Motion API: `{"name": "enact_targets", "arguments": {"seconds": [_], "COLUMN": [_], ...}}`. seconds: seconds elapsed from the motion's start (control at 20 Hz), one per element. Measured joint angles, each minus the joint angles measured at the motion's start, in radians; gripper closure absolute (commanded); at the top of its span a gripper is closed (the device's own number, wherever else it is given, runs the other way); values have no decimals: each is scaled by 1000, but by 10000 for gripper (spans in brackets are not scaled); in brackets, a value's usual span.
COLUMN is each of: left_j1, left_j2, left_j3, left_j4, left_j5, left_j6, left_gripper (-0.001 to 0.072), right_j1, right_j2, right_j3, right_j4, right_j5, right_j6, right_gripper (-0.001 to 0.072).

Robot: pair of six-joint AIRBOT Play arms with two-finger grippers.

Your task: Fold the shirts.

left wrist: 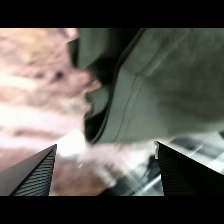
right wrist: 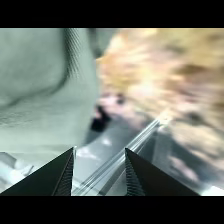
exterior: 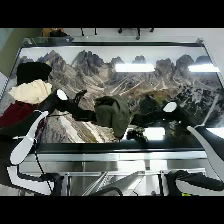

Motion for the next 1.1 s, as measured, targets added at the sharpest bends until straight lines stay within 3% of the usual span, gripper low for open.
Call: {"name": "enact_targets", "arguments": {"seconds": [0.2,0.3,0.35,0.4,0.45,0.7,0.75,0.8,0.85,0.9,1.1], "left_j1": [-55,-88,-100,-113,-121,-121,-113,-104,-95,-84,-26], "left_j2": [4,2,0,-2,-1,29,45,66,87,108,178], "left_j3": [-77,-92,-95,-94,-89,-5,13,30,40,44,-5], "left_j4": [-93,-97,-96,-96,-93,-94,-97,-97,-103,-103,-99], "left_j5": [129,200,220,229,230,163,142,132,121,110,69], "left_j6": [50,61,64,67,68,72,72,72,72,71,68], "left_gripper": [67,555,691,691,691,691,692,691,691,691,691], "right_j1": [69,83,87,90,91,90,83,73,62,47,-29], "right_j2": [-61,-75,-79,-82,-83,-29,-6,18,40,56,55], "right_j3": [0,0,0,0,0,4,6,6,7,7,7], "right_j4": [103,158,184,208,237,339,348,349,343,326,269], "right_j5": [-93,-125,-134,-142,-143,-109,-108,-103,-101,-100,-111], "right_j6": [-72,-117,-135,-154,-174,-282,-292,-300,-307,-309,-293], "right_gripper": [340,352,360,579,688,687,646,423,267,235,235]}}
